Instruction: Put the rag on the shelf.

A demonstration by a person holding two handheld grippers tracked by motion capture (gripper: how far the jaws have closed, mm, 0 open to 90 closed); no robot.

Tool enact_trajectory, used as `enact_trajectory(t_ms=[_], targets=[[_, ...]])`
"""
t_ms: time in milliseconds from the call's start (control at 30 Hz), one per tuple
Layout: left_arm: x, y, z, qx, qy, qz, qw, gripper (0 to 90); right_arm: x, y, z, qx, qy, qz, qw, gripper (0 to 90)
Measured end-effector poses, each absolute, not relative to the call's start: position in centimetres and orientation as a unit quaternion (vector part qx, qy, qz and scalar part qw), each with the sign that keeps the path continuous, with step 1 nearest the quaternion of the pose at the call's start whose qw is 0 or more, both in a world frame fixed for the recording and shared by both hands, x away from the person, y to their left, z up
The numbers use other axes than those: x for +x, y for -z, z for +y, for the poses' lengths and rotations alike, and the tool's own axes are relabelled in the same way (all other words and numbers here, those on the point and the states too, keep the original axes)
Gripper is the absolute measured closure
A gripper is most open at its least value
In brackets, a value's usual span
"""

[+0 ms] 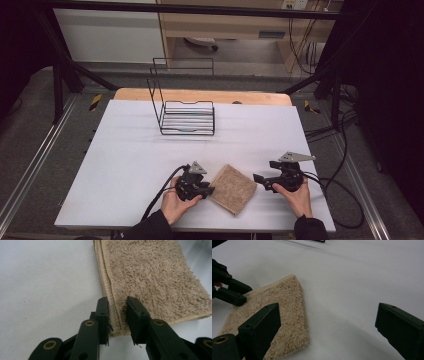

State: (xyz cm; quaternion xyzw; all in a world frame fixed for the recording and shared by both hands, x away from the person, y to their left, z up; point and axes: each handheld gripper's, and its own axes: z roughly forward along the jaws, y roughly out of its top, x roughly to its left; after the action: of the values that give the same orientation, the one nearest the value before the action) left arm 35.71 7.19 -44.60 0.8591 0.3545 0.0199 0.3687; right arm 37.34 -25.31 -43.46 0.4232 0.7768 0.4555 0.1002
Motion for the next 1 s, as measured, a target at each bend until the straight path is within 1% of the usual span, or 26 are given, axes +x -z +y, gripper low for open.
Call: enact_trajectory(t_ms=[33, 100, 267, 367, 433, 567, 667, 800, 933, 1000], targets=[[35.7, 44.6, 7.2, 0.858, -0.018, 0.356, 0.369, 71.4, 37.3, 43.5, -25.3, 0.423, -0.455, 0.777, 0.100, 7.9], [35.7, 44.6, 7.1, 0.858, -0.016, 0.358, 0.368, 73.7, 37.8, 43.4, -24.3, 0.424, -0.457, 0.776, 0.093, 10.8], [35.5, 44.5, 6.8, 0.863, -0.027, 0.354, 0.359, 77.7, 38.7, 43.4, -22.1, 0.422, -0.443, 0.785, 0.099, 16.1], [35.4, 44.5, 6.7, 0.864, -0.032, 0.353, 0.358, 78.4, 39.3, 43.4, -20.7, 0.412, -0.438, 0.793, 0.096, 23.0], [35.4, 44.5, 6.6, 0.864, -0.032, 0.354, 0.357, 78.6, 39.7, 43.5, -19.8, 0.402, -0.434, 0.801, 0.094, 30.1], [35.5, 44.5, 6.6, 0.866, -0.029, 0.352, 0.354, 78.7, 40.5, 44.1, -18.4, 0.397, -0.418, 0.813, 0.083, 40.4], [35.5, 44.5, 6.6, 0.867, -0.030, 0.350, 0.353, 78.8, 41.0, 44.5, -17.7, 0.392, -0.407, 0.821, 0.080, 45.9], [35.5, 44.4, 6.5, 0.869, -0.030, 0.347, 0.352, 79.4, 41.6, 44.8, -17.0, 0.389, -0.408, 0.823, 0.063, 53.5], [35.8, 44.4, 6.6, 0.866, -0.020, 0.353, 0.353, 80.2, 41.7, 45.2, -16.9, 0.385, -0.399, 0.830, 0.052, 57.8], [35.9, 44.5, 6.7, 0.865, -0.013, 0.356, 0.354, 80.4, 41.7, 45.2, -16.8, 0.385, -0.399, 0.831, 0.044, 61.3]])
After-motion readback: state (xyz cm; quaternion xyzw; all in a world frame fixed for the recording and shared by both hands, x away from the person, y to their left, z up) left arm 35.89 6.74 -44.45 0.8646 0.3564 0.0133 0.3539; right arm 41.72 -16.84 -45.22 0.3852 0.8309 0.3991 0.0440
